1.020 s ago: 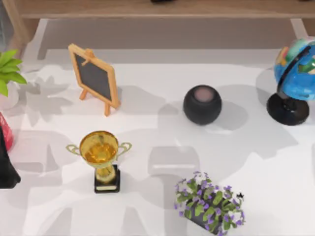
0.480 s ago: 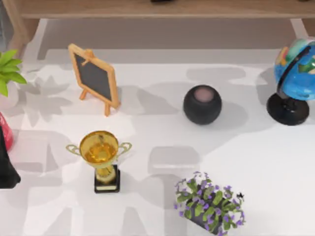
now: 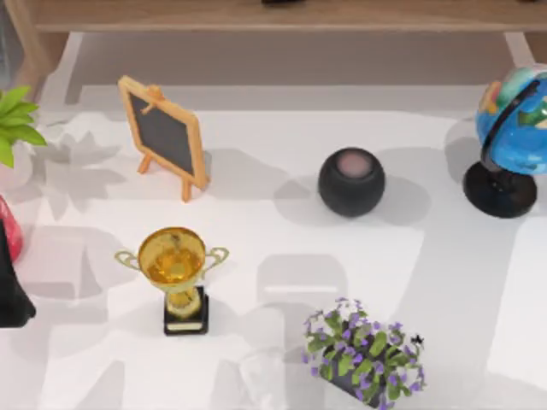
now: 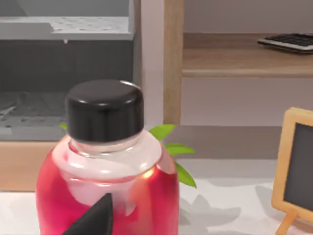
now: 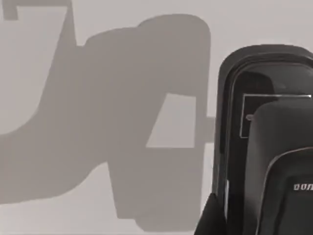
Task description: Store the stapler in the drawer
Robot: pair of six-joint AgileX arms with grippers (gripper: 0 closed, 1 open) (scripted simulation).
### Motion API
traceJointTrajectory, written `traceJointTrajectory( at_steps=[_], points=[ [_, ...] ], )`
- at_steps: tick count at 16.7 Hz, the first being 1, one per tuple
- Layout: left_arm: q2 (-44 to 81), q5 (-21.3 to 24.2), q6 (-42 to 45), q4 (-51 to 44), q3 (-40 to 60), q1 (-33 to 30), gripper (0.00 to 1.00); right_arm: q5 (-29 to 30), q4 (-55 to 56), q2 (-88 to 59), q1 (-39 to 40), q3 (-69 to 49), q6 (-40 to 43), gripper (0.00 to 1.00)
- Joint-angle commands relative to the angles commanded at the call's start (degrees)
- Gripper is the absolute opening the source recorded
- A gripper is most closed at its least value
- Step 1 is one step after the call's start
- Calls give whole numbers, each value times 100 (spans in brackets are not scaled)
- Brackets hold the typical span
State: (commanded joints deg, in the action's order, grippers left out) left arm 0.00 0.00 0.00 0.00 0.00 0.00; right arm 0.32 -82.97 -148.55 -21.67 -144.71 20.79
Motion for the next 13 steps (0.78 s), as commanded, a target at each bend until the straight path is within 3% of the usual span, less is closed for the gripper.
traceJointTrajectory(
  at_steps=[8, 13],
  points=[
    [0, 0, 0, 0, 0, 0, 100, -10, -79, -254, -11, 2, -61, 0],
    [0, 0, 0, 0, 0, 0, 100, -304, -24, -361, -36, -124, 308, 0]
  ],
)
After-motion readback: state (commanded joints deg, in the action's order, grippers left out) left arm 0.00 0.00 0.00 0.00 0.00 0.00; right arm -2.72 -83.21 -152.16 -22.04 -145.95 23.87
